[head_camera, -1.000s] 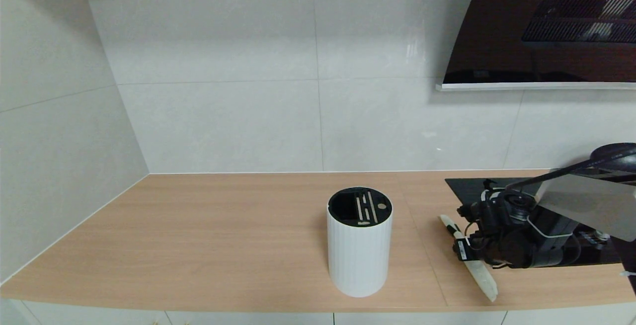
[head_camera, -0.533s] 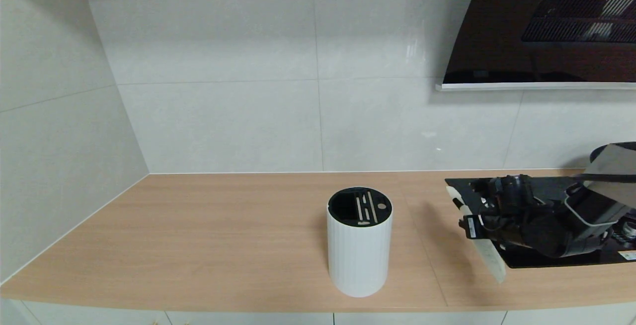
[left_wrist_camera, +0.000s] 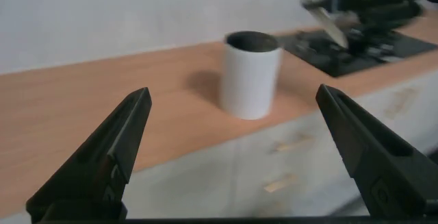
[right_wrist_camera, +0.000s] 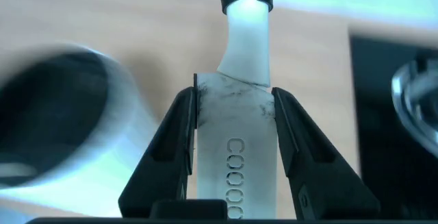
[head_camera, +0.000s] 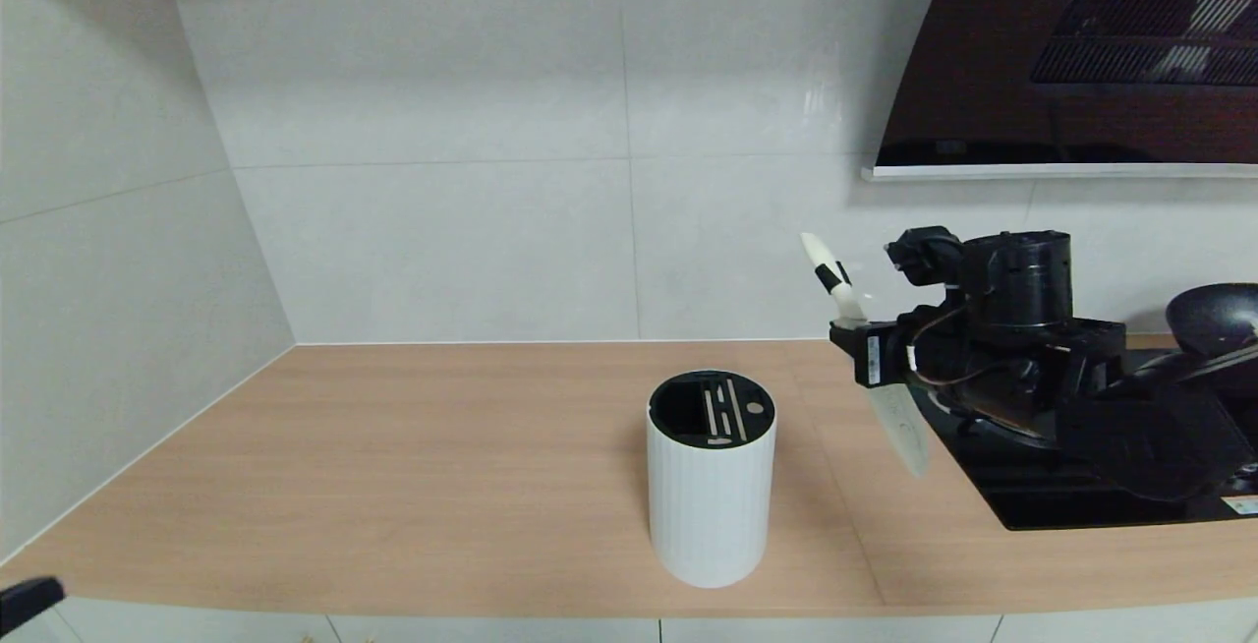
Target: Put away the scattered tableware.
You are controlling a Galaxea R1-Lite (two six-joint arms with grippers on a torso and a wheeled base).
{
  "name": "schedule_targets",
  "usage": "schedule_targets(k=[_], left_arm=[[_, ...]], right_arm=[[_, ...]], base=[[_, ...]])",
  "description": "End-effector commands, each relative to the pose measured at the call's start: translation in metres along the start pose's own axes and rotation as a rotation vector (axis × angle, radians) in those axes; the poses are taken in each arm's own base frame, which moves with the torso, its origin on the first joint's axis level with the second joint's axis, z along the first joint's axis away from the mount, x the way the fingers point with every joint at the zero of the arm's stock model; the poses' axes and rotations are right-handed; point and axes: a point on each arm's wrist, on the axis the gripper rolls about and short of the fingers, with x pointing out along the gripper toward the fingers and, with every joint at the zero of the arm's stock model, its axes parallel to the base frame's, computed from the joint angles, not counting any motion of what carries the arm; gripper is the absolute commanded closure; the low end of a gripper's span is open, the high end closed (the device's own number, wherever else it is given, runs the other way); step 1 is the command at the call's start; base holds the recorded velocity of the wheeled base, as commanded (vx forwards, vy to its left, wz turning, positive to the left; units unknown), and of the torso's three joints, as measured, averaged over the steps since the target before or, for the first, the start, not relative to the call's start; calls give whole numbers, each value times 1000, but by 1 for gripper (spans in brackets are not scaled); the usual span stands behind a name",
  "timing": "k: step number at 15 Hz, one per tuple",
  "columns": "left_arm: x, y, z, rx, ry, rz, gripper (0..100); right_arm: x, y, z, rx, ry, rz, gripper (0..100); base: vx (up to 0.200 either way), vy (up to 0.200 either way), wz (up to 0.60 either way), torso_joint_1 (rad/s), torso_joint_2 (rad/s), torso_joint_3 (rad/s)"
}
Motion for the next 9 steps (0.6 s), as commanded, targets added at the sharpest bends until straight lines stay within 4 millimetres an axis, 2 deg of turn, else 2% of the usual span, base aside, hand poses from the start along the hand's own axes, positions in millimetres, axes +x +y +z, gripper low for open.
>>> schedule_targets(k=[1,3,5,6,9], left_arm=[[87,26,53,-146,168,-192,0],[126,15,58,-277,167,-350,0],[156,8,60,-370,155,-426,0],[179,7,56,-409,142,-456,0],[215,6,36,-461,140,-499,0]], right_arm=[[-35,33,16,8,-72,87,100],[-53,53,22,29,-101,121,100],[-75,73,22,32,-113,199,100],[-84,84,20,23,-109,242,100],[-89,97,18,45,-100,285,100]], base=[[0,0,0,0,0,0],[0,0,0,0,0,0],[0,0,0,0,0,0],[0,0,0,0,0,0],[0,0,0,0,0,0]])
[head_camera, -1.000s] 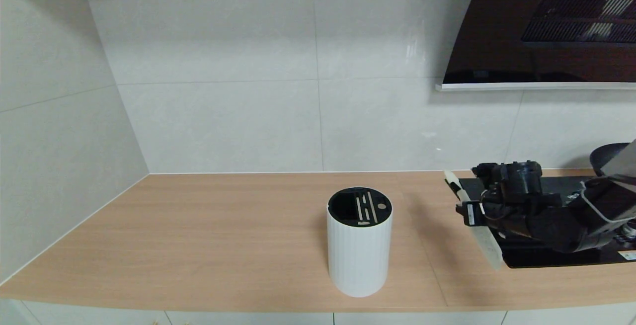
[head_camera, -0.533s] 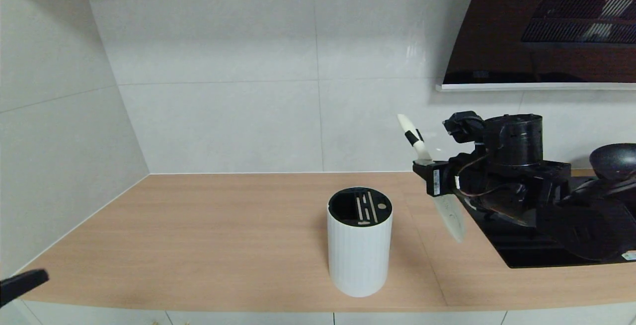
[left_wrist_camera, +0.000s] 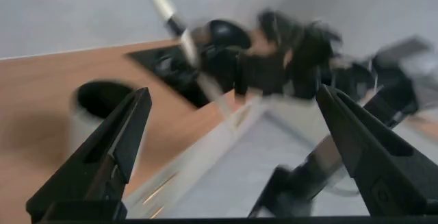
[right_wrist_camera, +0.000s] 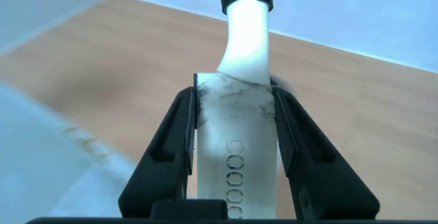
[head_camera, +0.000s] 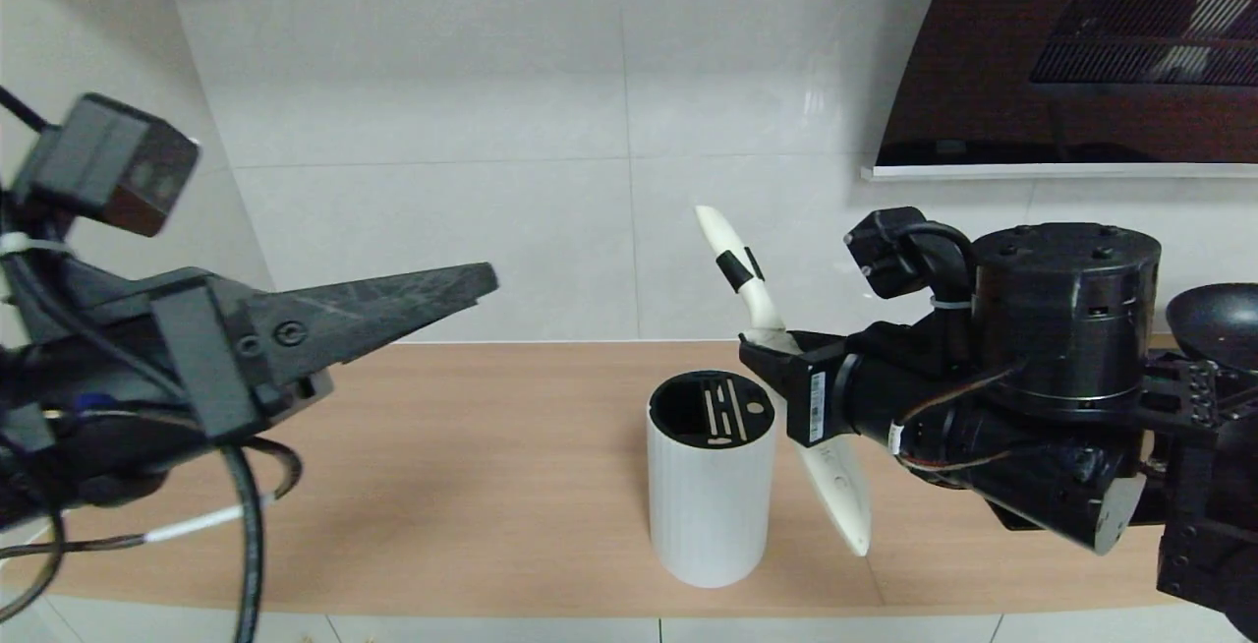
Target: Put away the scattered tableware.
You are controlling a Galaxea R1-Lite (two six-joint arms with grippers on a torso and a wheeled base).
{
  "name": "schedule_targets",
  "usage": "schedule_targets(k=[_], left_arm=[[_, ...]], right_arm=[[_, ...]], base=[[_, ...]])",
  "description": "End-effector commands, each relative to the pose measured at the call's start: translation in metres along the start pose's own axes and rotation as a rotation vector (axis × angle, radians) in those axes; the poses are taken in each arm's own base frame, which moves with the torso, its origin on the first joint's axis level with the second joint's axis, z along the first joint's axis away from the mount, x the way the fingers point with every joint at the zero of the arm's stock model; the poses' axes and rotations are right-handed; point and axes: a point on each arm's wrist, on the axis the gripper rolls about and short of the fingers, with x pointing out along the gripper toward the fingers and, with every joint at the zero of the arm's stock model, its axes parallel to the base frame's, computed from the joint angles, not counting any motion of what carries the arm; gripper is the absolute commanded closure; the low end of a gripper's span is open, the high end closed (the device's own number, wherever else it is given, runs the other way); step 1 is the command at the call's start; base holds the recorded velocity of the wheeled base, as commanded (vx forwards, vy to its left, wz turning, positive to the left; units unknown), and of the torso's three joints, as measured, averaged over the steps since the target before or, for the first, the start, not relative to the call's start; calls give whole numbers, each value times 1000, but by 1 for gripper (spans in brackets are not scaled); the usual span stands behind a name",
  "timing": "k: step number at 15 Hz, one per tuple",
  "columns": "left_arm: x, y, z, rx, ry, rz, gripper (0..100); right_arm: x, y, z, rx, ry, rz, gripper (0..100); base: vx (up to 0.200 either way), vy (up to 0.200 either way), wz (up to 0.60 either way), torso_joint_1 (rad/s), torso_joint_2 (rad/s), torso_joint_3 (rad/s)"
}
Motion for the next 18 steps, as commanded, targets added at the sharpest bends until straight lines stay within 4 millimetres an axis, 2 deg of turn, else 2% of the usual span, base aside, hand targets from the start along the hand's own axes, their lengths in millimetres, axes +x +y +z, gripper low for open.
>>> schedule_targets(k=[1,4,5,7,10,15,18], left_arm=[[47,42,-35,-122,91,1,0],[79,47,-52,-169,26,8,0],[95,47,-63,-181,32,32,0],[109,46,-74,-189,30,70,0],[113,49,-79,-193,35,87,0],[113,51,-75,-174,-17,74,0],[112,54,-72,-172,-31,85,0]], right_arm=[[-5,12,-3,-5,3,30,100],[3,28,-14,-22,16,-14,100],[7,35,-22,-30,31,-5,100],[13,41,-28,-22,17,-8,100],[16,49,-33,-15,0,14,100],[7,54,-39,-26,14,40,100],[-1,57,-35,-23,3,61,100]], base=[[0,0,0,0,0,0],[0,0,0,0,0,0],[0,0,0,0,0,0],[0,0,0,0,0,0],[0,0,0,0,0,0],[0,0,0,0,0,0],[0,0,0,0,0,0]])
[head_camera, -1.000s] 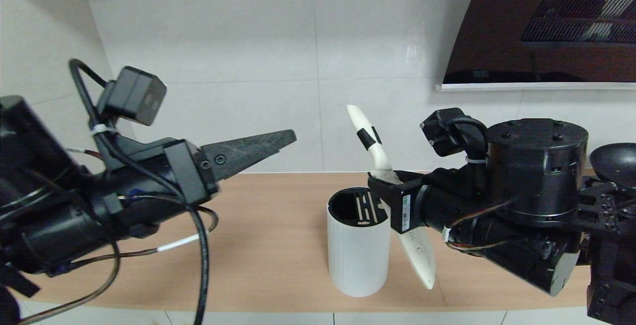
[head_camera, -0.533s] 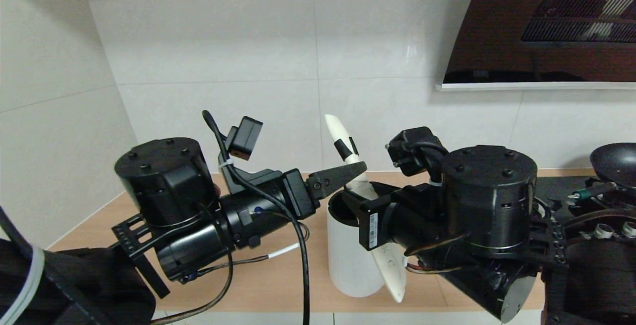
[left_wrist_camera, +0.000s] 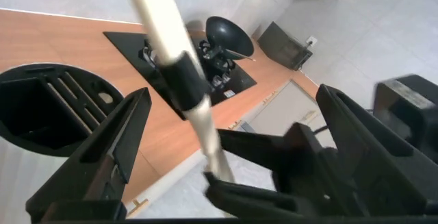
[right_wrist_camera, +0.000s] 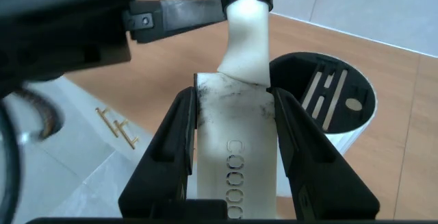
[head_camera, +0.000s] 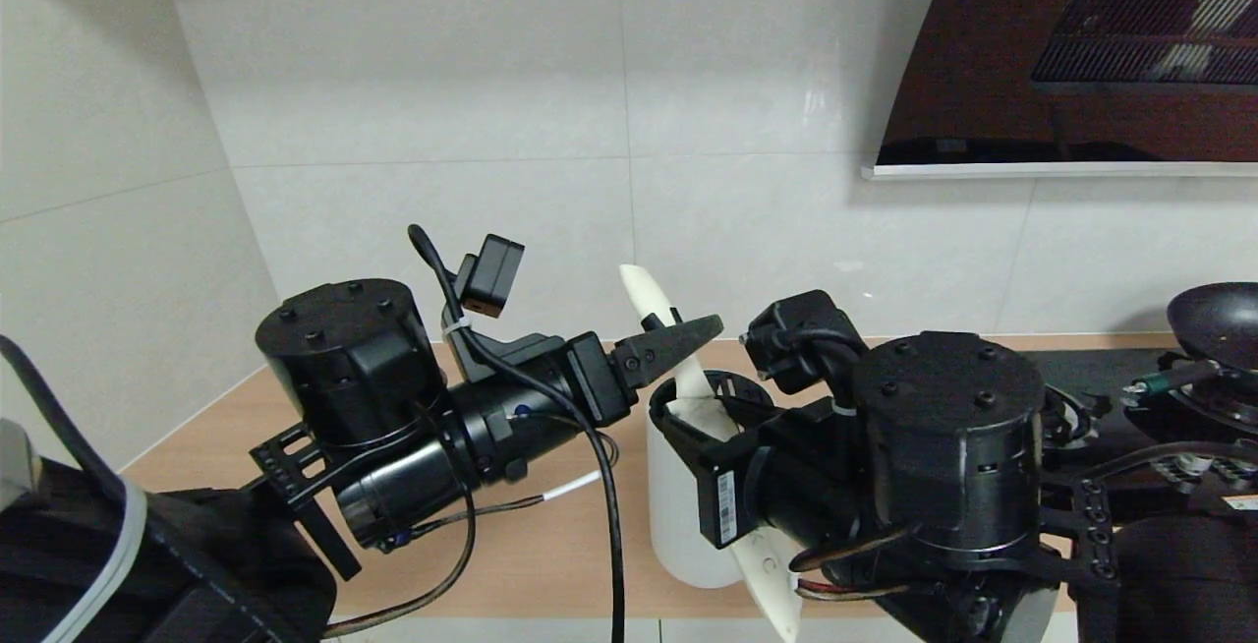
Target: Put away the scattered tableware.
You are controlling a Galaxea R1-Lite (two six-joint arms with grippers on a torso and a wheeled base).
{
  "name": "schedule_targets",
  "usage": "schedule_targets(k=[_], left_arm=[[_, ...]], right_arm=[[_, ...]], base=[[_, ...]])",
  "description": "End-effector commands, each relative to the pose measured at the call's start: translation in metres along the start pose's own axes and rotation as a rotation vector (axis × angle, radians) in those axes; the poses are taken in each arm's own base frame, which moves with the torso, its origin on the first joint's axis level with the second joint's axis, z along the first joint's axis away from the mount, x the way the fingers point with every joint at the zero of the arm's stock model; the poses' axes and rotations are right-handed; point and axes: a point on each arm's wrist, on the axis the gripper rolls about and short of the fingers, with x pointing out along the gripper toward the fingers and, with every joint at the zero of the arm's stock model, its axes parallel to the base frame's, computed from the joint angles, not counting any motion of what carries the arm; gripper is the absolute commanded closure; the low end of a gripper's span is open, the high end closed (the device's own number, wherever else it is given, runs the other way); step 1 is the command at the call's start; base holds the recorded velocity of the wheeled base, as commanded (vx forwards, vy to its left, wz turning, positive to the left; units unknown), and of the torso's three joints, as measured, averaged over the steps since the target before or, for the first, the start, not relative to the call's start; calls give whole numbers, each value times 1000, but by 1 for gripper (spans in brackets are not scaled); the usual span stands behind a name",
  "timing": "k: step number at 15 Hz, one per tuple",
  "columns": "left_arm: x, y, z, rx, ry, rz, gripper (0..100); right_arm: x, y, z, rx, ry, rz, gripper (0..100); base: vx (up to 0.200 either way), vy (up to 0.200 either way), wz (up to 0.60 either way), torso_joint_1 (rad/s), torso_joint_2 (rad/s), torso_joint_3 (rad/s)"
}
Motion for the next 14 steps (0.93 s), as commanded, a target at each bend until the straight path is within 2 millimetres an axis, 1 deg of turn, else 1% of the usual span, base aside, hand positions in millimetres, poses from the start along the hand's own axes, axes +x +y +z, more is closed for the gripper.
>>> schedule_targets(k=[1,5,14], left_arm=[[0,1,2,1,-6,1,0],[1,3,0,-2,0,8,0],[0,3,-1,-2,2,8,0]], right_arm=[[-7,3,3,3,-12,18,100],[-11,10,1,-4,-4,46,100],[-10,10,-3,-9,7,48,100]], base=[[0,0,0,0,0,0],[0,0,0,0,0,0],[0,0,0,0,0,0]])
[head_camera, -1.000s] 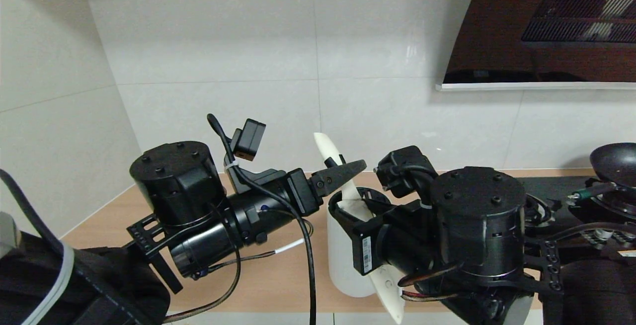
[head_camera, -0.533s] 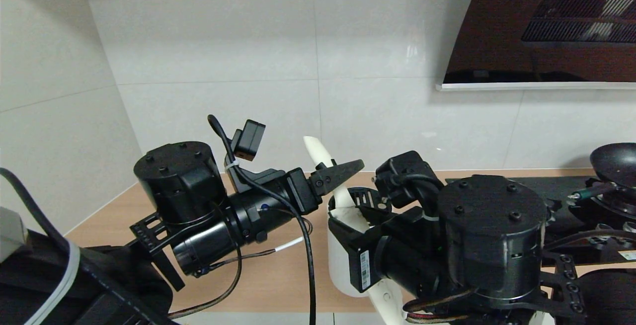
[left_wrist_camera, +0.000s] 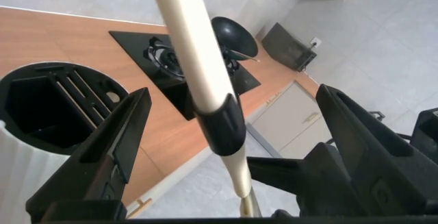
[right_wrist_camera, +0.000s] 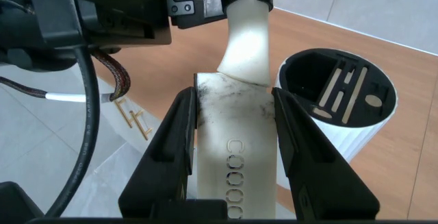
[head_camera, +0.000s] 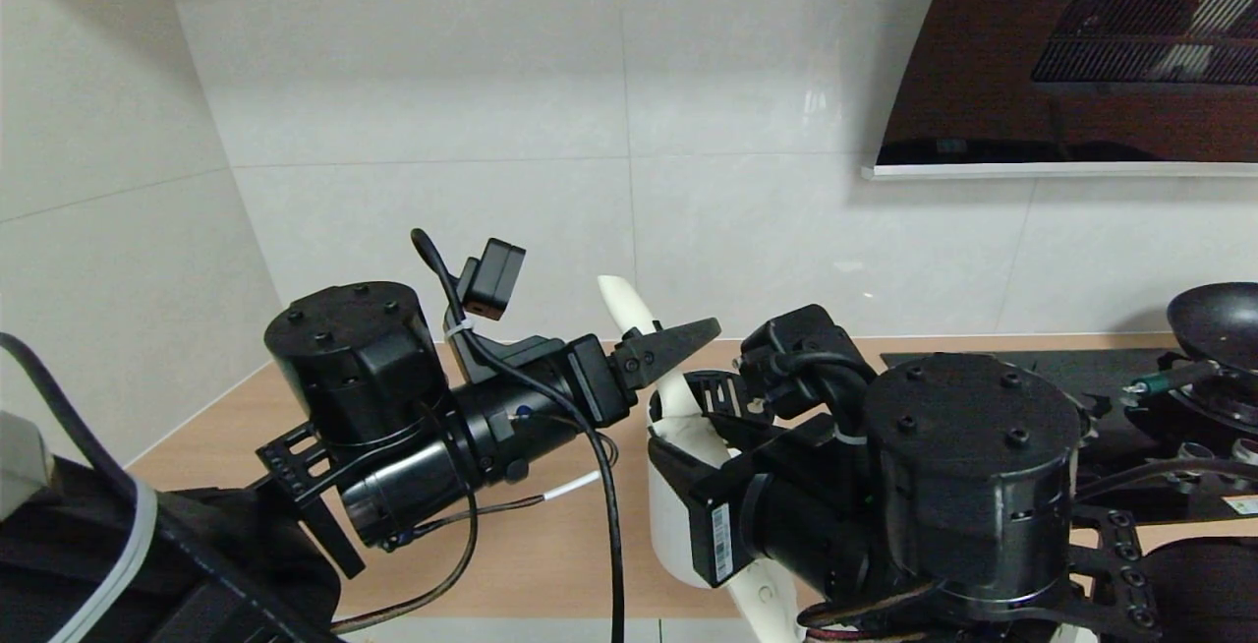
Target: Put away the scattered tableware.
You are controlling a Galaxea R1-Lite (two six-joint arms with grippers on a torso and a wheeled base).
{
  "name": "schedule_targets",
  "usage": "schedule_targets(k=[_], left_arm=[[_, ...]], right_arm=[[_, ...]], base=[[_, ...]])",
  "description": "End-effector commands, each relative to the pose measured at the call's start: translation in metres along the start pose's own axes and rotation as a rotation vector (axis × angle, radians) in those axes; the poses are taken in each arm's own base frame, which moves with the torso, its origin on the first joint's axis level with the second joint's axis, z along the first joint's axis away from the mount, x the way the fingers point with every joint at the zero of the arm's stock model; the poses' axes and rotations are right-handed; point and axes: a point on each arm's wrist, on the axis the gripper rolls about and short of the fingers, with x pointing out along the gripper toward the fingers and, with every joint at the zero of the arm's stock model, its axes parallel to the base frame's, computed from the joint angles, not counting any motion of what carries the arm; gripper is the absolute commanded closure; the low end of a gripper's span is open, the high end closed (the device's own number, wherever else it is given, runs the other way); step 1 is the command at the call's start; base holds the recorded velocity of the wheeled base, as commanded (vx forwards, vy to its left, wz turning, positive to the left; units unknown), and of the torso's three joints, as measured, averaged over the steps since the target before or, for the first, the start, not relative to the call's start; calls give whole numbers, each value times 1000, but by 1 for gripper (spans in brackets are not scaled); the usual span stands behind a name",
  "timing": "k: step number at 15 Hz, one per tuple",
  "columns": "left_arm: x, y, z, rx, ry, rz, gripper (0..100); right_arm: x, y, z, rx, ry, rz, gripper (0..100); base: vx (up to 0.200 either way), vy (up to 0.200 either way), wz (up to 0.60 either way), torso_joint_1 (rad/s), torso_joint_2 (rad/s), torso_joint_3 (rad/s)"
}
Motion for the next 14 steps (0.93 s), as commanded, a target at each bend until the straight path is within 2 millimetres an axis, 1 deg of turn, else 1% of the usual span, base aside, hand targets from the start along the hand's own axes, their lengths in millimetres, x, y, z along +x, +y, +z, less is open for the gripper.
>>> schedule_targets(k=[1,4,5,14], left_arm=[[0,0,0,0,-1,-1,0],[0,0,0,0,-1,1,0],[0,0,0,0,-4,3,100],[0,0,0,2,-5,-5,100]], right_arm=[[0,0,-1,-1,3,0,100],[-1,1,-2,-5,7,5,100],[-1,1,-2,-5,7,5,100],[-1,1,-2,-4,6,4,100]], base=[[0,0,0,0,0,0],[0,0,0,0,0,0],[0,0,0,0,0,0],[0,0,0,0,0,0]])
